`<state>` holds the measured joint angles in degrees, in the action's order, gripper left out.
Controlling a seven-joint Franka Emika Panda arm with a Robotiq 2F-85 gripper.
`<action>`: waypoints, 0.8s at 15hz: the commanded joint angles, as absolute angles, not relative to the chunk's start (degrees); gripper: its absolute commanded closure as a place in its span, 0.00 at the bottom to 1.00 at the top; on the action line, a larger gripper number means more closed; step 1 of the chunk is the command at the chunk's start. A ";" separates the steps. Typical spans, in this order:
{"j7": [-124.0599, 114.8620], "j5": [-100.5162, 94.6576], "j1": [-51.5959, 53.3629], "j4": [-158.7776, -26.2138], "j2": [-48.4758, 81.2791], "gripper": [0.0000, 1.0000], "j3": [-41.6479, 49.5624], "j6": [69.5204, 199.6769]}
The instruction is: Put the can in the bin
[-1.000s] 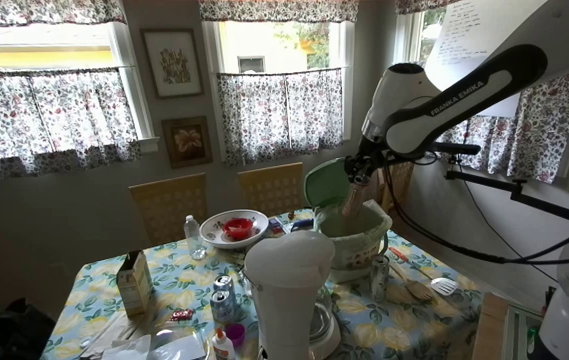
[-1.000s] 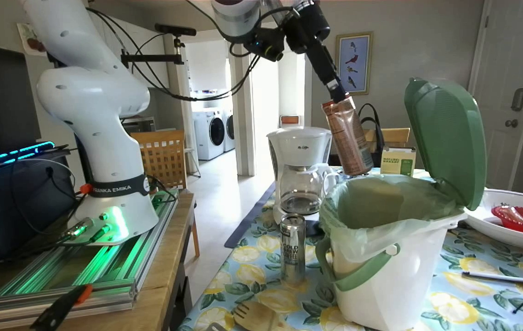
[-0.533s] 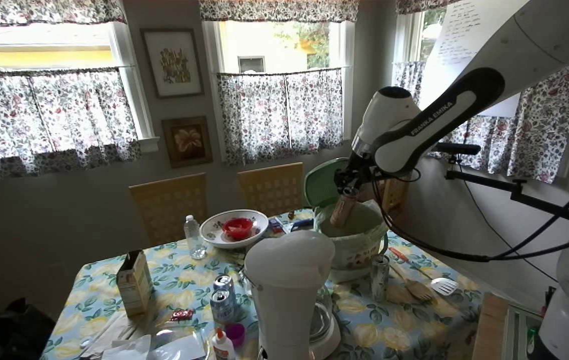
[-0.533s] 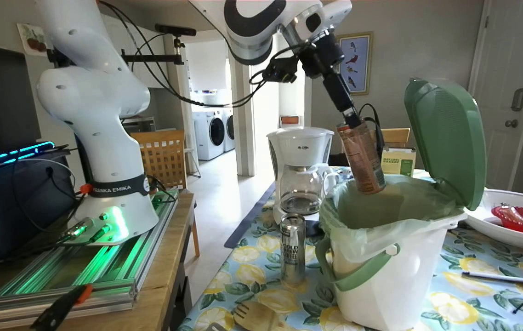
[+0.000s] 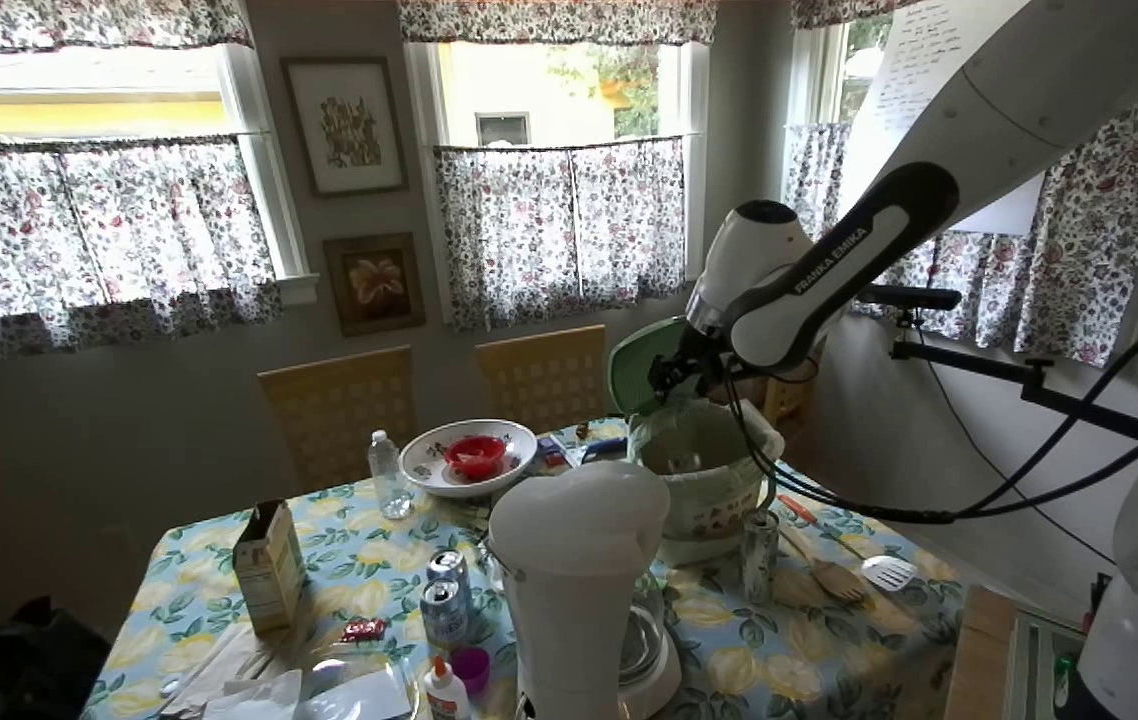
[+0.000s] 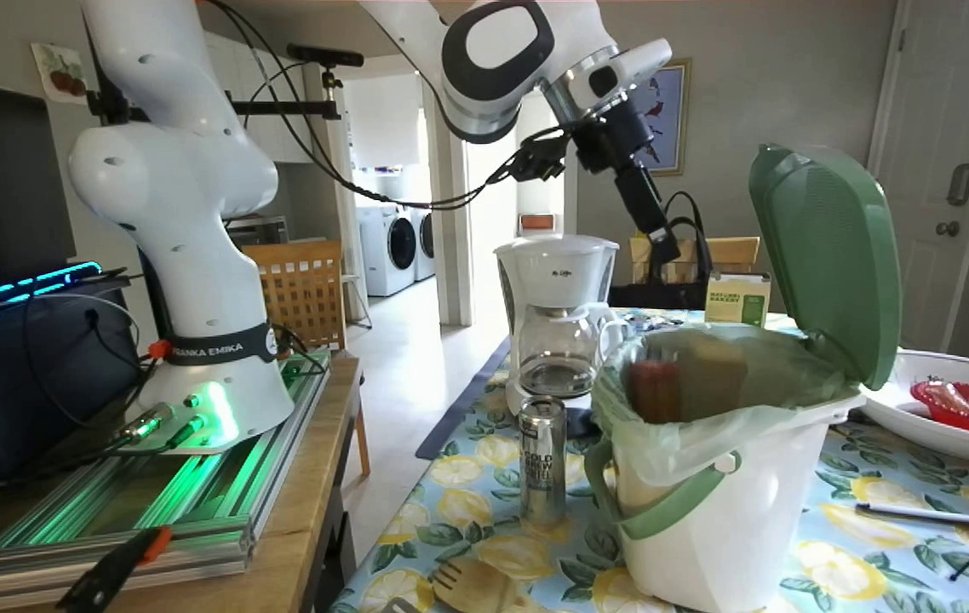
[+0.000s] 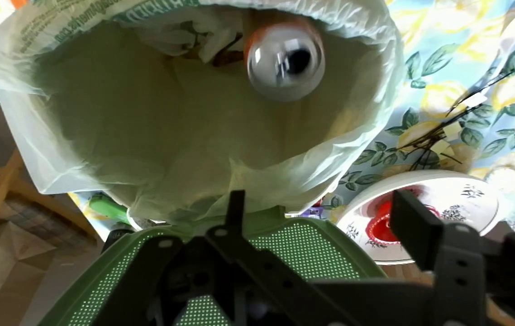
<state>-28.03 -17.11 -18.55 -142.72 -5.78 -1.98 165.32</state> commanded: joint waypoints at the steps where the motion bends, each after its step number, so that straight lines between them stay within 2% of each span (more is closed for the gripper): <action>1: -31.55 -19.21 -18.77 -142.21 -5.52 0.00 -3.27 166.98; 12: -36.16 -18.54 -19.08 -143.07 -8.30 0.00 -5.74 165.55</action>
